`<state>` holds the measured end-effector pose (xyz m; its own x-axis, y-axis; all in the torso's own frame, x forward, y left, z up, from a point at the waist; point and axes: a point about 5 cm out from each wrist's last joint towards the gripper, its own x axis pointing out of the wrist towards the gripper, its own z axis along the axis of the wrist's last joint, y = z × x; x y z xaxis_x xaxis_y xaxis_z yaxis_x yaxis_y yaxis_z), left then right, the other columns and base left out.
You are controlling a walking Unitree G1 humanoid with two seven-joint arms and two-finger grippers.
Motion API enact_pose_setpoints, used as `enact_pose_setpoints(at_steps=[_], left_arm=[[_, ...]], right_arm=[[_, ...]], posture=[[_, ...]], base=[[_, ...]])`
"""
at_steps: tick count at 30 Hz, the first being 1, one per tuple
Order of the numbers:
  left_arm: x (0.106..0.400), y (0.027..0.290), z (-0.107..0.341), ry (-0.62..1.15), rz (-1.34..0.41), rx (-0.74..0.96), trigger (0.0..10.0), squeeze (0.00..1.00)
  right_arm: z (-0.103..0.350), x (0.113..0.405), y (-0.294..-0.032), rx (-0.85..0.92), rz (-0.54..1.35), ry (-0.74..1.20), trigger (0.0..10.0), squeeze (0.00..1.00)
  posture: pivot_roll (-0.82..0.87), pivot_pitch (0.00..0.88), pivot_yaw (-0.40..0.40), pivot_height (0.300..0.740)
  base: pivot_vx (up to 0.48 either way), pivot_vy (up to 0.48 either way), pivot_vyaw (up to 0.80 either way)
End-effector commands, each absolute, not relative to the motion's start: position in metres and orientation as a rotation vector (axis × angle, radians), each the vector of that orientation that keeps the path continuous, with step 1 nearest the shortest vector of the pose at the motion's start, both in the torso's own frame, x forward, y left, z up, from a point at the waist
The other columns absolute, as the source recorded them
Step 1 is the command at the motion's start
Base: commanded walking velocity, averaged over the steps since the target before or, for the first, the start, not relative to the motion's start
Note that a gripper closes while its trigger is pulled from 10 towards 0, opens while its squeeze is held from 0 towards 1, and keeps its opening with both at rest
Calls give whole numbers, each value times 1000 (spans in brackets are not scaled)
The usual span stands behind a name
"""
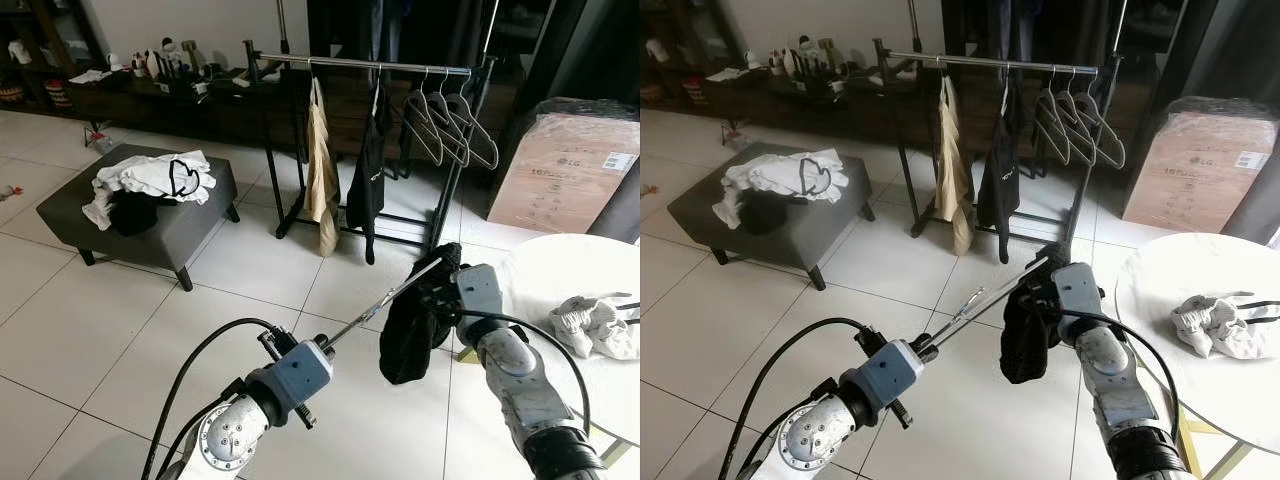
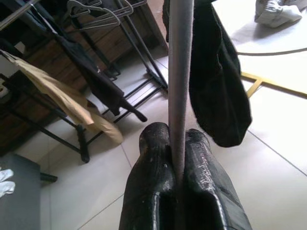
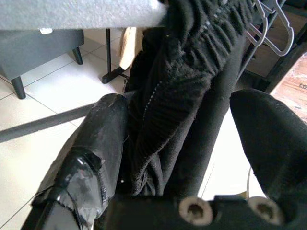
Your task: Hang hanger
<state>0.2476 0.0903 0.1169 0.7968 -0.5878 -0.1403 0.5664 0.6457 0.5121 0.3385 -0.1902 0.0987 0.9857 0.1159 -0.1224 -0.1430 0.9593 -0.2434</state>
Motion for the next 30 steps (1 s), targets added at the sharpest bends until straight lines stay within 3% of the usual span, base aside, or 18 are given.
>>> enact_pose_setpoints(at_steps=[1, 15, 16, 17, 30], left_arm=[[249, 92, 124, -81, -636, 568, 10000, 0], [249, 92, 124, -78, -638, 574, 10000, 0], [249, 92, 124, -77, -639, 575, 10000, 0], [249, 92, 123, -77, -640, 578, 10000, 0], [248, 90, 122, -70, -659, 584, 10000, 0]], right_arm=[[99, 336, -193, -236, 124, 105, 10000, 0], [108, 339, -201, -165, 84, 64, 10000, 0], [107, 339, -200, -158, 91, 67, 1059, 0], [106, 338, -197, -153, 102, 72, 0, 0], [101, 339, -187, -121, 144, 96, 0, 0]], posture=[[-39, 86, 30, 740], [-38, 86, 29, 740], [-37, 87, 30, 740], [-36, 87, 30, 740], [-32, 89, 29, 740]], base=[[0, 0, 0], [0, 0, 0], [0, 0, 0], [0, 0, 0], [0, 0, 0]])
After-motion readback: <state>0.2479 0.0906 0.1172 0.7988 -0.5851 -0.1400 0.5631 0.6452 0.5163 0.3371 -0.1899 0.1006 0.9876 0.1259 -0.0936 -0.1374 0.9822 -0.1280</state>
